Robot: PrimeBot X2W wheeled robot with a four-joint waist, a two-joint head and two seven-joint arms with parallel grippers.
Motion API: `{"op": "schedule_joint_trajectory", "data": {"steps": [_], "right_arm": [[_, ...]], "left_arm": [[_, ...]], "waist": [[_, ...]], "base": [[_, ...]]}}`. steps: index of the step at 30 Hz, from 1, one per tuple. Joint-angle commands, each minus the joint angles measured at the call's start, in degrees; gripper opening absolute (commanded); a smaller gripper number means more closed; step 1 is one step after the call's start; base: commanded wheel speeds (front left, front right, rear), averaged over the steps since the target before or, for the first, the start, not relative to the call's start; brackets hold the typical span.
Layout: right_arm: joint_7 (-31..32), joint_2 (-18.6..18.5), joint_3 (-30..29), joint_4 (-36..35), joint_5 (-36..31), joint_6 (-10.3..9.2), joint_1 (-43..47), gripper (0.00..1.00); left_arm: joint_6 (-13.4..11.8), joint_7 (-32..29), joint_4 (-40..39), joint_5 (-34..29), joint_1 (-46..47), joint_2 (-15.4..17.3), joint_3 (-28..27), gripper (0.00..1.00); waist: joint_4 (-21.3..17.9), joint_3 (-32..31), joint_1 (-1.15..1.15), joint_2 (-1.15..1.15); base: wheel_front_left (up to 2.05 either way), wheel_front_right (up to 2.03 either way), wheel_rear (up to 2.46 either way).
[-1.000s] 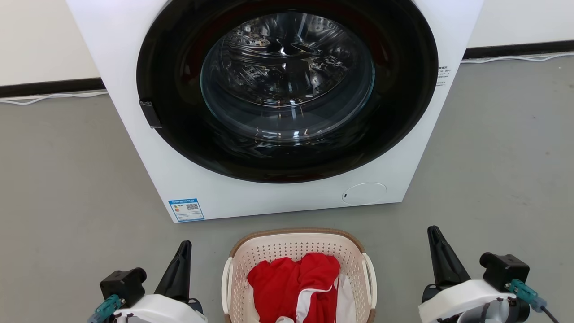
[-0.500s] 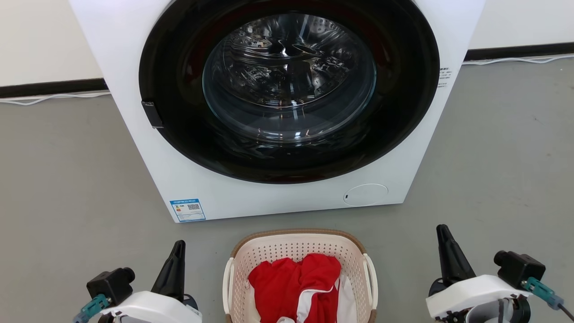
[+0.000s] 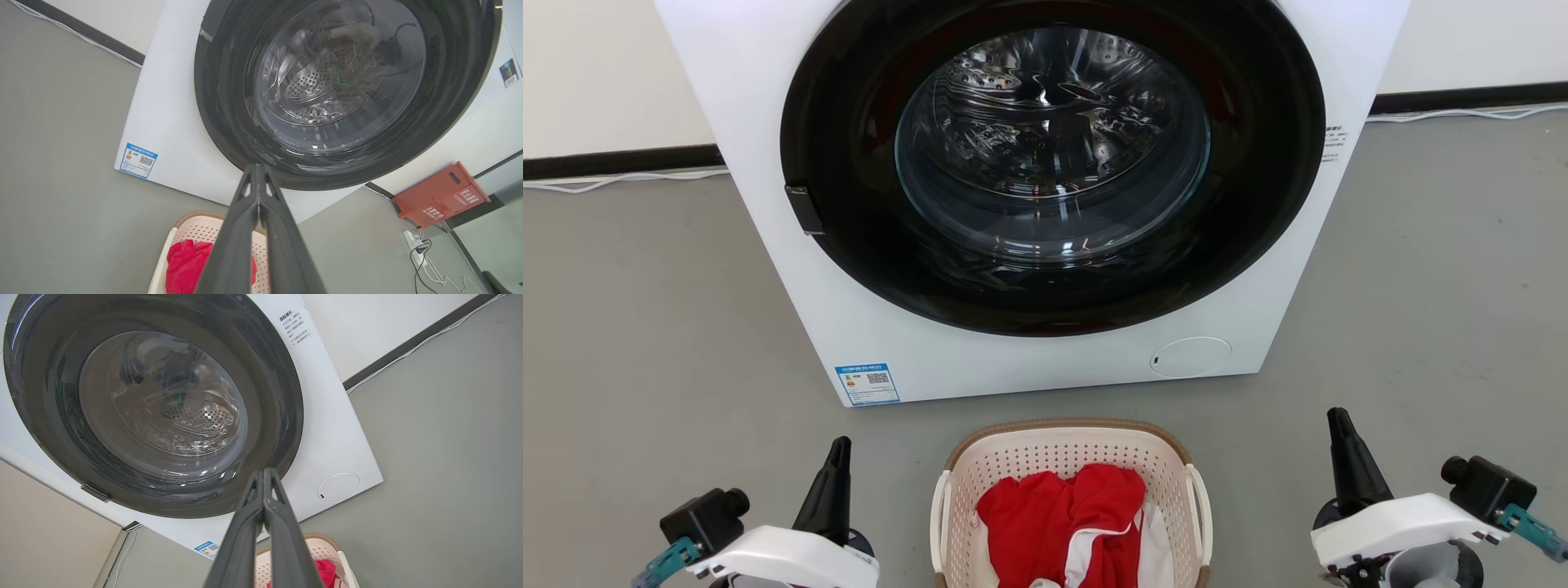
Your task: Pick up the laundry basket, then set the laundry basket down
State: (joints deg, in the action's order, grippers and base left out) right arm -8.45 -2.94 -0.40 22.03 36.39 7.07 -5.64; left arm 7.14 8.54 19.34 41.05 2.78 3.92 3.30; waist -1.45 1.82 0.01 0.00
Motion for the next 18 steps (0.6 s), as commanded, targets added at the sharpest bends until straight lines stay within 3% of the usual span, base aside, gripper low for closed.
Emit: {"op": "schedule_joint_trajectory", "data": {"steps": [1, 18], "right_arm": [[0.5, -0.1, -0.2, -2.0, 1.8, 0.13, -1.4, 0.00], [3.1, -0.1, -1.3, -3.1, 11.6, 0.18, -1.2, 0.00]], "left_arm": [[0.1, -0.3, -1.8, 1.8, 2.2, 0.3, -1.1, 0.00], [0.2, -3.0, -2.4, 10.8, 2.4, 0.1, -2.7, 0.00]], "waist": [[0.0, 0.0, -0.01, 0.00], [0.3, -0.3, -0.01, 0.00]], "base": [[0.00, 0.00, 0.00], [0.00, 0.00, 0.00]]}}
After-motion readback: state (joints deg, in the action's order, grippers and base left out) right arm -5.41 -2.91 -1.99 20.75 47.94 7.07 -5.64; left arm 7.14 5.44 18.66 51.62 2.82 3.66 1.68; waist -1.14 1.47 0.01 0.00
